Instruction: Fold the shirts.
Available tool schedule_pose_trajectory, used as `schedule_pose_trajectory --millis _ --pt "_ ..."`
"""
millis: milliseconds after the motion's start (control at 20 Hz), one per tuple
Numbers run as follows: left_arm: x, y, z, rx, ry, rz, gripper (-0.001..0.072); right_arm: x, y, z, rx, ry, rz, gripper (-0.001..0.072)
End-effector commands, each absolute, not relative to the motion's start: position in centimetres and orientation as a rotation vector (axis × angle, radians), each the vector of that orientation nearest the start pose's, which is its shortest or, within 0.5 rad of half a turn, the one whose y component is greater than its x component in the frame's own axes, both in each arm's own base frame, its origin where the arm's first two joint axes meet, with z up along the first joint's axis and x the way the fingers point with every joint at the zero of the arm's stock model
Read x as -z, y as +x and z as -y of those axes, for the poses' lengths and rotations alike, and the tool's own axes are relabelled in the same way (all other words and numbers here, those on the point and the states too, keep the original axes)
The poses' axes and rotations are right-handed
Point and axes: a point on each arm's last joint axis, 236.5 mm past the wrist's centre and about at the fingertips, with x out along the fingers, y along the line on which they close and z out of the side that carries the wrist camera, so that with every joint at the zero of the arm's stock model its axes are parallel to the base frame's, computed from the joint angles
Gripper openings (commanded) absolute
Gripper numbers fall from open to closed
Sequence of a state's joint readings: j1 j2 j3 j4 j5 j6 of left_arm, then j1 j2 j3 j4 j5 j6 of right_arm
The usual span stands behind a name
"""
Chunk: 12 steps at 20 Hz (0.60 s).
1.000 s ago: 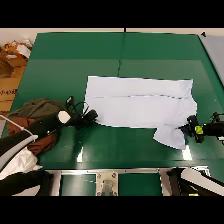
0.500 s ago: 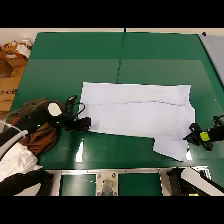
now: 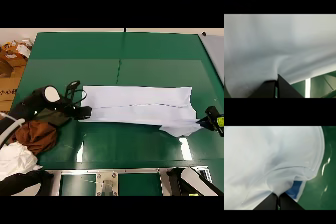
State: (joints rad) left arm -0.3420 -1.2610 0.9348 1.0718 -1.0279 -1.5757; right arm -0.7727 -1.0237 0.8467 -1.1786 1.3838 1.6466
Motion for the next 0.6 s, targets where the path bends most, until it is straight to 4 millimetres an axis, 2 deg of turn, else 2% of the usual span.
schedule_pose_trajectory --millis 0,150,250,350,500,550 --pt "1.0 35.0 22.1 0.481 -0.245 -1.328 0.0016 -1.7 29.3 11.3 0.307 1.043 -1.15 0.0015" --pt "0.6 39.0 23.4 0.484 -0.241 -1.305 0.0016 -1.7 34.7 11.5 0.239 1.034 -1.118 0.0015" --pt "1.5 41.3 23.8 0.465 -0.242 -1.303 0.0016 -1.3 38.3 11.9 0.209 0.998 -1.118 0.0016" --pt "3.0 43.1 24.4 0.458 -0.243 -1.308 0.0017 0.2 41.6 11.7 0.156 0.963 -1.156 0.0016" --pt "5.0 46.4 25.1 0.439 -0.257 -1.257 0.0019 3.7 45.3 11.3 0.124 0.945 -1.204 0.0017" --pt "5.2 47.9 25.3 0.429 -0.267 -1.213 0.0032 4.9 46.2 11.3 0.123 0.943 -1.212 0.0045"
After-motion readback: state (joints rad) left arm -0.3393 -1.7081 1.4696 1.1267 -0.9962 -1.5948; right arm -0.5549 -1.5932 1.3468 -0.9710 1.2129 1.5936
